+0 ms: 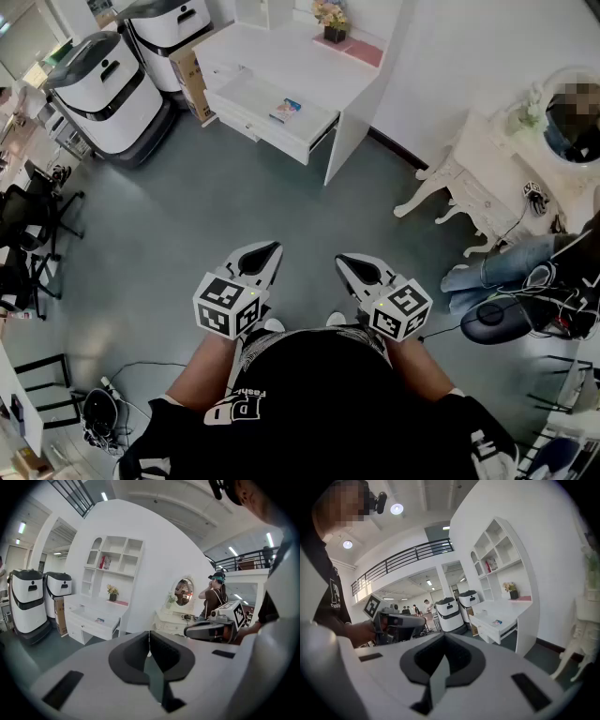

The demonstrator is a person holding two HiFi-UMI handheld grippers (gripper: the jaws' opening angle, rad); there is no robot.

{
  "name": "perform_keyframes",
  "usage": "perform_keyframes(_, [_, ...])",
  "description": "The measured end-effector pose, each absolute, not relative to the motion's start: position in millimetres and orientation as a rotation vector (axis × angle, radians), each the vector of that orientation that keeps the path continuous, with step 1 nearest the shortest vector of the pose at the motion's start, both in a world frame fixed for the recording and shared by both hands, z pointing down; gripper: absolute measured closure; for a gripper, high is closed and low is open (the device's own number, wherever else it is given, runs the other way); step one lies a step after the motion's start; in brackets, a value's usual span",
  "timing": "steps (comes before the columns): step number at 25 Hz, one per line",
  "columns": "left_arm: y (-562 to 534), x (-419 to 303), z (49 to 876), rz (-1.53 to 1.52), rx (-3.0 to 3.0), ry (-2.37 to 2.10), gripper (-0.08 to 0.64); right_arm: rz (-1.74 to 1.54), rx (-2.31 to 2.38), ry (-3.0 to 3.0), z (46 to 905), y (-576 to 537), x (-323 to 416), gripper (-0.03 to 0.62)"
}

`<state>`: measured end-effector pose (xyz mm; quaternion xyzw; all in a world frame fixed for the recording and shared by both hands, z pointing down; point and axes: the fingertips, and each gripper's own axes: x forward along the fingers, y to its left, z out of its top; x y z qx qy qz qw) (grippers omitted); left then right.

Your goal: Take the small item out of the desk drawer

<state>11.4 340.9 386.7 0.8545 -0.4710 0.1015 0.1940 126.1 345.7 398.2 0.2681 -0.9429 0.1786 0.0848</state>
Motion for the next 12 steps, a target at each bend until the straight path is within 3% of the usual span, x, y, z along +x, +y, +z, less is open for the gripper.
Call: perform_keyframes(12, [339.7, 7.3, 379.6, 0.265, 2.414, -1.308, 0.543, 0.5, 0.794, -2.798, 395.7, 346.9, 118.9, 0.586])
